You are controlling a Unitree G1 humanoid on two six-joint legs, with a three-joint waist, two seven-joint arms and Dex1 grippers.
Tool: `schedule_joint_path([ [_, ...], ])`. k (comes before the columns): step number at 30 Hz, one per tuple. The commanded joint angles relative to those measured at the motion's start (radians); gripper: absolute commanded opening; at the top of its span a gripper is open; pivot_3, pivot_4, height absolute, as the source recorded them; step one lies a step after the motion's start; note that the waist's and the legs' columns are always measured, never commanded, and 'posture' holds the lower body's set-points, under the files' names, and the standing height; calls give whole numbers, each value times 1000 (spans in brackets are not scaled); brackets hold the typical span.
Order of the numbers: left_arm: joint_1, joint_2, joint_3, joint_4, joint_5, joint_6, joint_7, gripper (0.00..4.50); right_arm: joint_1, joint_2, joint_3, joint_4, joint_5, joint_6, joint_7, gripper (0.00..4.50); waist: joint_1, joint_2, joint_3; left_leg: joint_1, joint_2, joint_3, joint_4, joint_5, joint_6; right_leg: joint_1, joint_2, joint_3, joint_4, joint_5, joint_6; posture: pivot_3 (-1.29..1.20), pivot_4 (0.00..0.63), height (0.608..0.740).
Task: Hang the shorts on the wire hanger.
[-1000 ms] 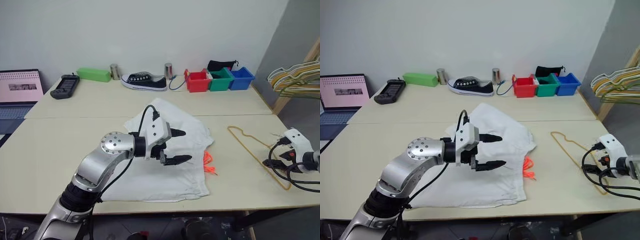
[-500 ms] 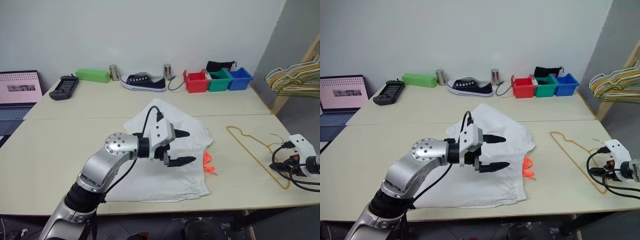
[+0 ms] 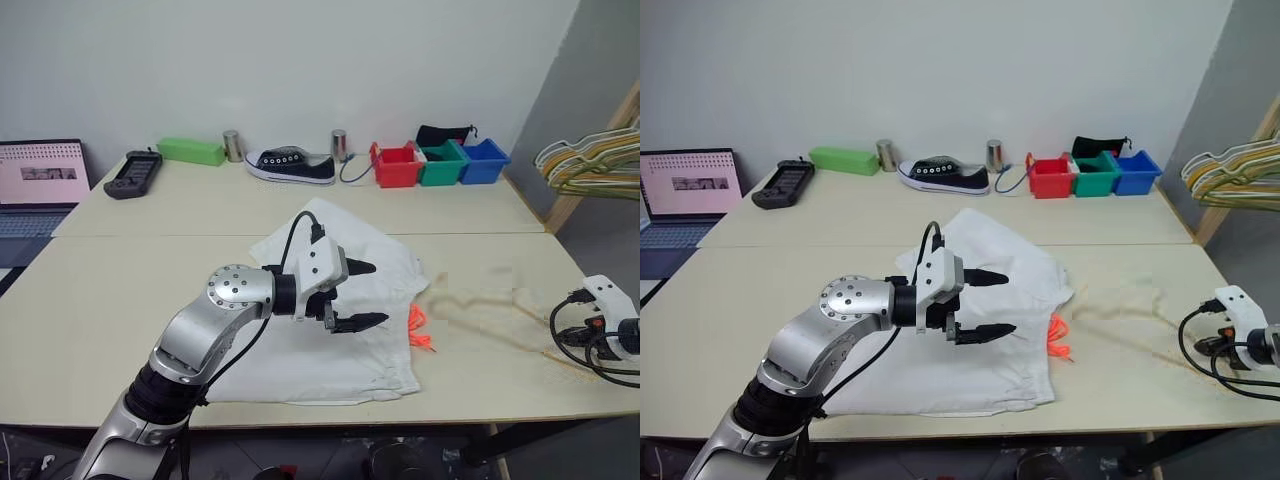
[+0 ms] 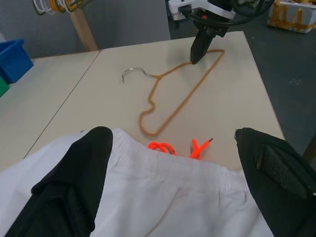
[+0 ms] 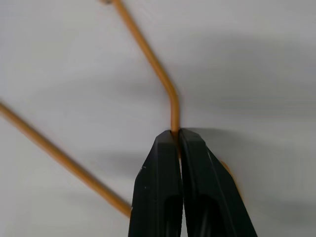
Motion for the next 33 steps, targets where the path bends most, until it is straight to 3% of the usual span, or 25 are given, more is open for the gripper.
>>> schedule_joint_path([
  [1,-28,3,29,-6,4,-17,6,4217,-4,23,21,32,-19,-28,-19,17,-1,-2,-1,0,0,0,0,0,0,0,0,0,0,0,0,-258,32,740],
  [8,-67,7,102,83,2,-29,24,4217,-155,63,-42,-93,-36,-101,-141,17,-30,3,1,1,-1,2,0,0,0,0,0,3,0,1,2,-278,29,740],
  [16,-166,28,225,258,-18,-40,17,4217,-264,138,-8,-343,-77,-211,-255,17,-40,10,0,0,-1,2,-2,0,0,-2,0,3,0,0,1,-278,21,740],
  [23,-210,68,282,336,-29,-48,-1,4217,-293,117,50,-307,-257,-534,-359,17,-22,11,0,-11,-2,1,-2,0,0,-11,-2,2,1,0,1,-281,22,740],
  [33,-260,105,285,383,-62,-12,-82,4217,-425,246,193,-331,-391,-976,-371,17,-42,12,0,-8,-1,0,-2,0,0,-10,-1,1,3,0,1,-261,16,740],
])
